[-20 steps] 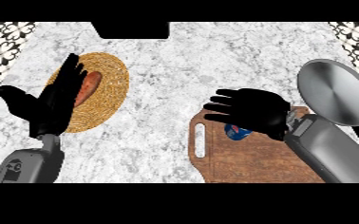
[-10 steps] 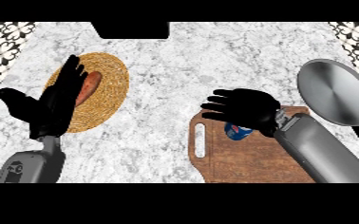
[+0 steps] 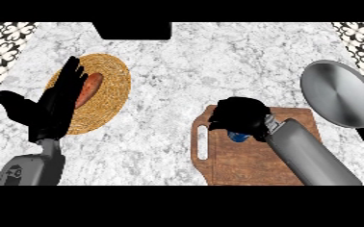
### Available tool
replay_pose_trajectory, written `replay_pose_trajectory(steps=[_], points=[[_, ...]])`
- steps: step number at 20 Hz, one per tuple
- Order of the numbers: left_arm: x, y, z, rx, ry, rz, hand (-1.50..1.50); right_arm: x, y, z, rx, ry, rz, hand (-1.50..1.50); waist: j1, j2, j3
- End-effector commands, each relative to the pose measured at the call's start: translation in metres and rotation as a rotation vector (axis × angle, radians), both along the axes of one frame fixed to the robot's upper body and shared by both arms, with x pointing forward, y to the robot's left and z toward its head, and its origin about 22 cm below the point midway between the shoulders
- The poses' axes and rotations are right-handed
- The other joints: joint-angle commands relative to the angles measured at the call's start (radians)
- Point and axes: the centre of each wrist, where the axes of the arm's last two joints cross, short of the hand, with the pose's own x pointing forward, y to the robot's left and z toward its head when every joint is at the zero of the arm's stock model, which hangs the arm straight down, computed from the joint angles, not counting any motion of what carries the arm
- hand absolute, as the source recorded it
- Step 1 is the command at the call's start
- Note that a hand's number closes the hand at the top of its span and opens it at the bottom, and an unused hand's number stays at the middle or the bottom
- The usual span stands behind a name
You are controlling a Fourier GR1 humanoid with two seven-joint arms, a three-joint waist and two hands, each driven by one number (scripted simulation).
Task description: Pick the can from the cutting board and place it in the pan
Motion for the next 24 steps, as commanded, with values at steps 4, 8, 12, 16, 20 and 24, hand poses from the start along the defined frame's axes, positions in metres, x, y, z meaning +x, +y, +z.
replay_pose_trajectory(steps=[4, 8, 12, 16, 20, 24], points=[[0.008, 0.015, 0.006, -0.01, 0.007, -0.01, 0.0, -0.004, 0.01, -0.022, 0.057, 0.047, 0.097, 1.5, 0.0, 0.004, 0.003], [-0.004, 0.03, 0.003, 0.004, 0.002, -0.017, 0.0, 0.007, 0.024, -0.024, 0.079, 0.044, 0.091, 1.5, 0.007, 0.005, 0.003], [0.014, -0.008, 0.014, -0.005, 0.012, -0.009, 0.0, 0.017, 0.007, -0.027, 0.111, 0.086, 0.079, 1.5, 0.001, 0.005, 0.003], [-0.002, 0.011, -0.005, 0.004, 0.024, 0.058, 0.0, -0.002, -0.047, -0.05, 0.131, 0.107, -0.5, 1.5, -0.072, -0.006, 0.002], [-0.011, 0.025, -0.004, 0.01, 0.019, 0.112, 0.0, -0.019, -0.092, -0.056, 0.208, 0.041, -0.873, 1.5, -0.088, -0.017, 0.002], [-0.01, 0.02, 0.003, -0.003, 0.015, 0.067, 0.0, -0.042, -0.088, -0.01, 0.343, -0.238, -0.943, 1.5, -0.071, -0.018, 0.002]])
